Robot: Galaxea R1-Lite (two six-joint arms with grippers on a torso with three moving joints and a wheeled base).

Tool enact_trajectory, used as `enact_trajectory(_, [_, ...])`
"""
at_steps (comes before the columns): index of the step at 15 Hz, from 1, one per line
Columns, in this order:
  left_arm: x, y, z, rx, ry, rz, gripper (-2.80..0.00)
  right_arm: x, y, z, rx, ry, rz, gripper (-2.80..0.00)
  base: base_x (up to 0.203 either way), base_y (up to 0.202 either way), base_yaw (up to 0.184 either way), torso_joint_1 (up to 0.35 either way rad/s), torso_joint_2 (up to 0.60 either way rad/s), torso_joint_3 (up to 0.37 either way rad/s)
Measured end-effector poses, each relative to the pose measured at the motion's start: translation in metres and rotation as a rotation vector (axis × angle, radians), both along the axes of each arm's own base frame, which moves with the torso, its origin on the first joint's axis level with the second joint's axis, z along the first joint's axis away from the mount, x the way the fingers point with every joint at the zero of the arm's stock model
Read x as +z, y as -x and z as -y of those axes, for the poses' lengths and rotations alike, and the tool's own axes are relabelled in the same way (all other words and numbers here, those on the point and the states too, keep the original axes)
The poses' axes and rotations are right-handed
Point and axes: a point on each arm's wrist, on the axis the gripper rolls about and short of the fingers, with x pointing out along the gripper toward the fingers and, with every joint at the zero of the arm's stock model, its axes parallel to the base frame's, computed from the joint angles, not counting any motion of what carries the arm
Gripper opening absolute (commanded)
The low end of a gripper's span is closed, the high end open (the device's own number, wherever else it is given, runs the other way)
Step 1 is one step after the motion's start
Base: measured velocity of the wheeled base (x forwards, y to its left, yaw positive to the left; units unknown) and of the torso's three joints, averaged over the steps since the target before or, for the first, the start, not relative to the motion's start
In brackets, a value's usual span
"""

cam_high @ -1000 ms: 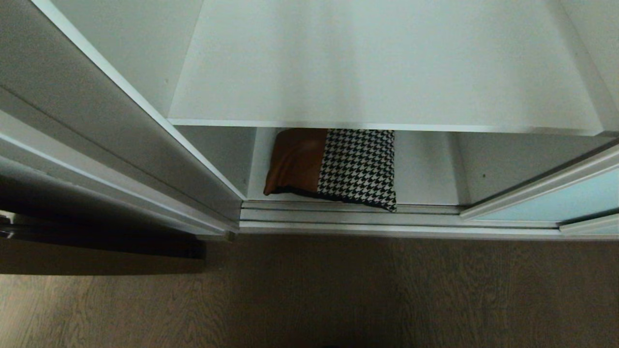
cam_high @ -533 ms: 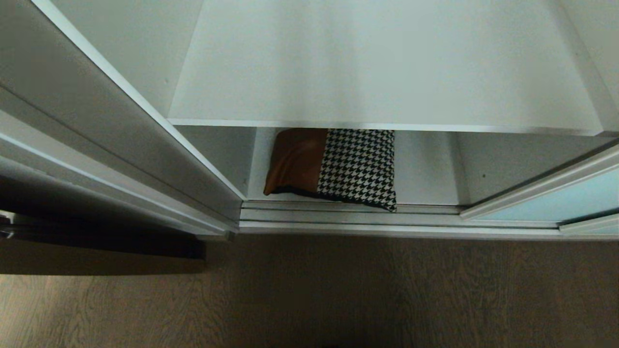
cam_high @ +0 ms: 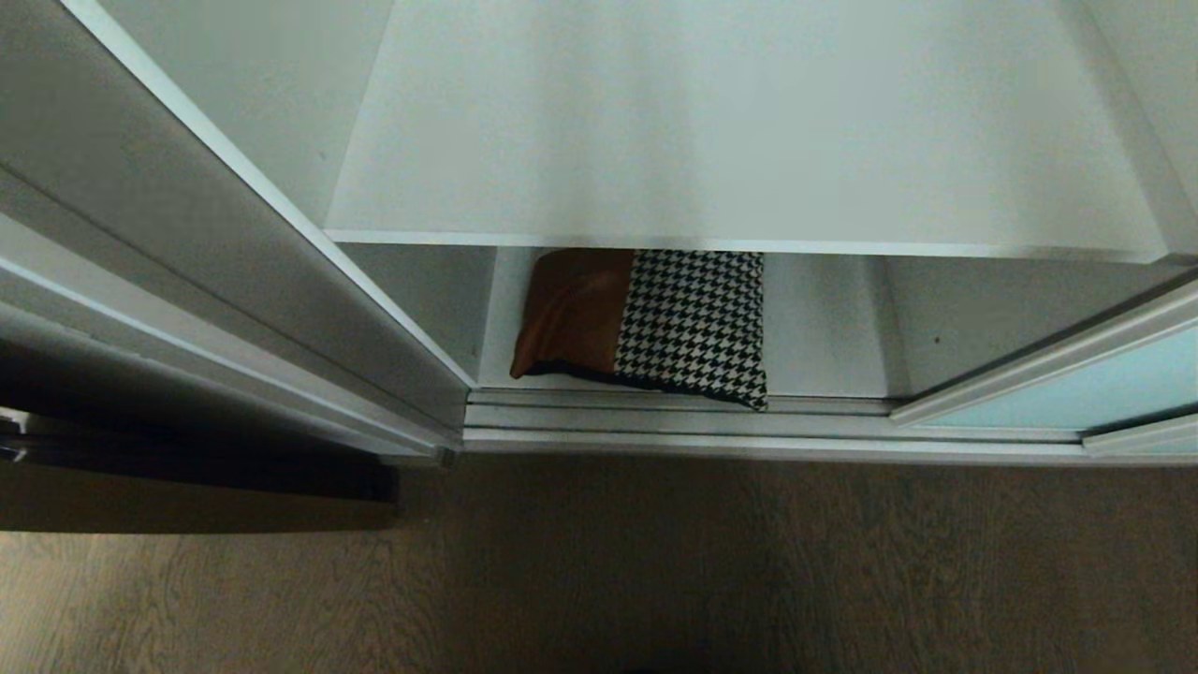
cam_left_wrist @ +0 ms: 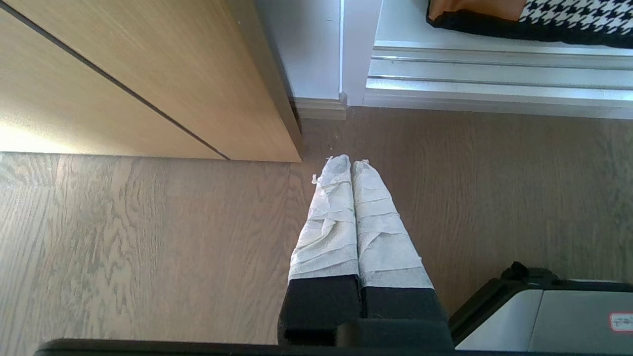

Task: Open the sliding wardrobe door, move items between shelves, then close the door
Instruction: Close the door

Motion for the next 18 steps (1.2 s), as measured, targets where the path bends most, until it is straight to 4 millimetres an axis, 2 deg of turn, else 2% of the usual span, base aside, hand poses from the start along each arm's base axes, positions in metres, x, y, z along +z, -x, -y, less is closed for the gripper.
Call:
enact_trajectory(6, [0.0,0.0,0.0,0.0,0.001,-0.001,-2.8,-0.033,0.0,0.002,-0.104,0.17,0.208,-2.8,0.0,0.0,0.0,0.0,0.0,0.0])
enact_trajectory(9, [0.0,0.0,0.0,0.0,0.0,-0.001,-2.8,-0.045,-0.002,0.005,-0.21,0.144,0.172,-2.8,0.0,0.0,0.0,0.0,0.0,0.0])
enact_trajectory(18, [0.0,0.0,0.0,0.0,0.0,-0.001,-2.8,-0.049,-0.001,0.005,-0.213,0.102,0.157,-2.8,0.0,0.0,0.0,0.0,0.0,0.0])
